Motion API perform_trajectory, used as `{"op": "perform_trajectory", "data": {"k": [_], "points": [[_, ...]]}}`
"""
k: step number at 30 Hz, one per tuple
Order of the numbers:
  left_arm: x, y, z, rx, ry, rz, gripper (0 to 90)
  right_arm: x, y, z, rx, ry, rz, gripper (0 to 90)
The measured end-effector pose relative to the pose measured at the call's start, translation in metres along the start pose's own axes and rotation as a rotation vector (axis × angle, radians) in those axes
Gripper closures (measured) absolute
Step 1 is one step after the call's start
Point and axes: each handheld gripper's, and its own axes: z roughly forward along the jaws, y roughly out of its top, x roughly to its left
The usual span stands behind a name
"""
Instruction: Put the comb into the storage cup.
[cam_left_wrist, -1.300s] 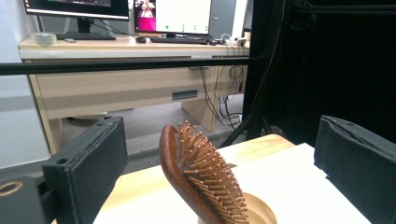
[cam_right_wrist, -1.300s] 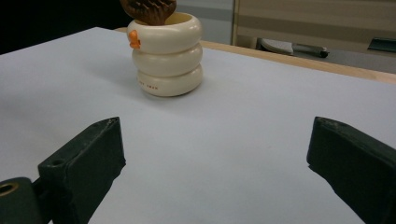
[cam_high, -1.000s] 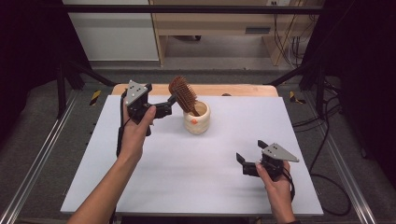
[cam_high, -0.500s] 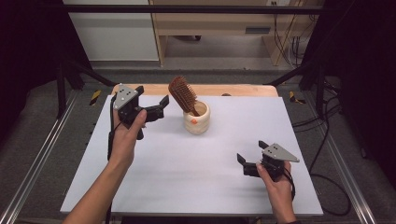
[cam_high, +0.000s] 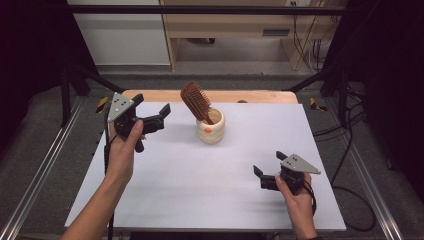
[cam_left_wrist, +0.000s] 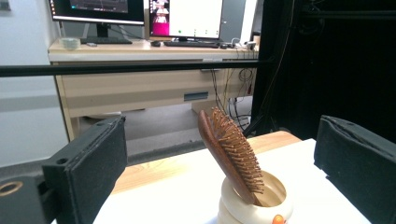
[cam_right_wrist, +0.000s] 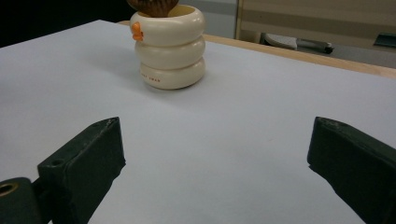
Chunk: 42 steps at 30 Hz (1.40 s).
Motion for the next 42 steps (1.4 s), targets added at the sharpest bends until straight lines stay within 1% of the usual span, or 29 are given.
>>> {"op": "perform_trajectory", "data": {"k": [4, 10, 17, 18, 22, 26, 29, 31, 33, 42], "points": [[0.006, -0.002, -0.007, 0.004, -0.002, 0.002, 1.8, 0.001, 0.0, -0.001, -0.004, 0.005, 0.0, 4.0], [0.015, -0.007, -0.019, -0.005, 0.005, -0.015, 1.7, 0.002, 0.0, -0.001, -0.008, 0.017, -0.012, 4.2], [0.027, -0.009, -0.036, -0.029, 0.023, -0.022, 1.7, 0.002, -0.001, -0.002, -0.02, 0.022, -0.014, 4.2], [0.029, -0.009, -0.038, -0.035, 0.028, -0.026, 1.7, 0.002, -0.001, -0.002, -0.022, 0.022, -0.019, 4.2], [0.037, -0.009, -0.048, -0.045, 0.051, -0.02, 1.7, 0.002, -0.001, -0.003, -0.022, 0.025, -0.025, 4.2], [0.043, -0.011, -0.057, -0.056, 0.057, -0.032, 1.7, 0.001, -0.002, -0.004, -0.022, 0.024, -0.029, 4.1], [0.046, -0.013, -0.062, -0.059, 0.06, -0.036, 1.7, 0.0, -0.002, -0.004, -0.022, 0.024, -0.034, 4.1], [0.048, -0.014, -0.067, -0.075, 0.068, -0.041, 1.8, 0.0, -0.002, -0.005, -0.026, 0.021, -0.035, 4.1], [0.049, -0.013, -0.072, -0.089, 0.08, -0.037, 1.7, 0.0, -0.002, -0.005, -0.033, 0.022, -0.037, 4.0], [0.052, -0.013, -0.089, -0.091, 0.069, -0.026, 1.6, -0.002, -0.003, -0.007, -0.05, 0.016, -0.053, 3.7]]}}
